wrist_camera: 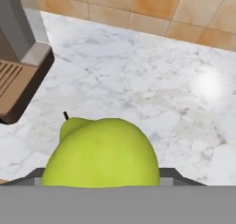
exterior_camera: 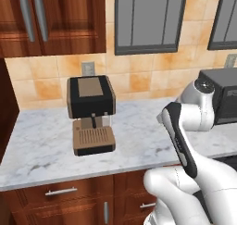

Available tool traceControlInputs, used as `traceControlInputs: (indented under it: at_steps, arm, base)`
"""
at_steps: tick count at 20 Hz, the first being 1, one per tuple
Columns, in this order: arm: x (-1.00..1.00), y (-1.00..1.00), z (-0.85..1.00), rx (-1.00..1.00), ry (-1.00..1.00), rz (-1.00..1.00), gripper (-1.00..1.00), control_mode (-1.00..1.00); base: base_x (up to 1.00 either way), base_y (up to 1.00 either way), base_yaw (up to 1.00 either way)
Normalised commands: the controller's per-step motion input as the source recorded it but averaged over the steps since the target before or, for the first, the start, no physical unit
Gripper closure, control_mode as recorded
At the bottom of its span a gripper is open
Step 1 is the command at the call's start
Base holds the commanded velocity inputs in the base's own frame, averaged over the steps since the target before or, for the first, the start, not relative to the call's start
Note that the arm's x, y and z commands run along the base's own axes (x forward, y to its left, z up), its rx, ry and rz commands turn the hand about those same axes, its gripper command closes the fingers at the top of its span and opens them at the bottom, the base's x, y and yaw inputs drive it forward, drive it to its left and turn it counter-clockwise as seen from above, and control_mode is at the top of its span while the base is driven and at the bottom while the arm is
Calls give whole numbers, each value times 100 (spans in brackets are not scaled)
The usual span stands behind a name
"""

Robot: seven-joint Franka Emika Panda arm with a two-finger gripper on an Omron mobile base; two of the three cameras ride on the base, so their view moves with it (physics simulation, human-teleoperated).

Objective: Place the pear in the correct fridge rack based on whether it is a fruit or vegetable. Finally, close the fridge door.

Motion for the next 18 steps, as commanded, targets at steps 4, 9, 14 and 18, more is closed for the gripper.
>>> traceControlInputs:
  at_steps: [4,9,14,18]
  arm:
    - [0,0,0,0,0,0,100,100]
    - [0,0,0,0,0,0,100,100]
    - [0,0,0,0,0,0,100,100]
    - [0,0,0,0,0,0,100,100]
  base:
    - [-44,-33,13]
    - [-16,-58,20]
    - [-1,-48,41]
    - [-2,-18,63]
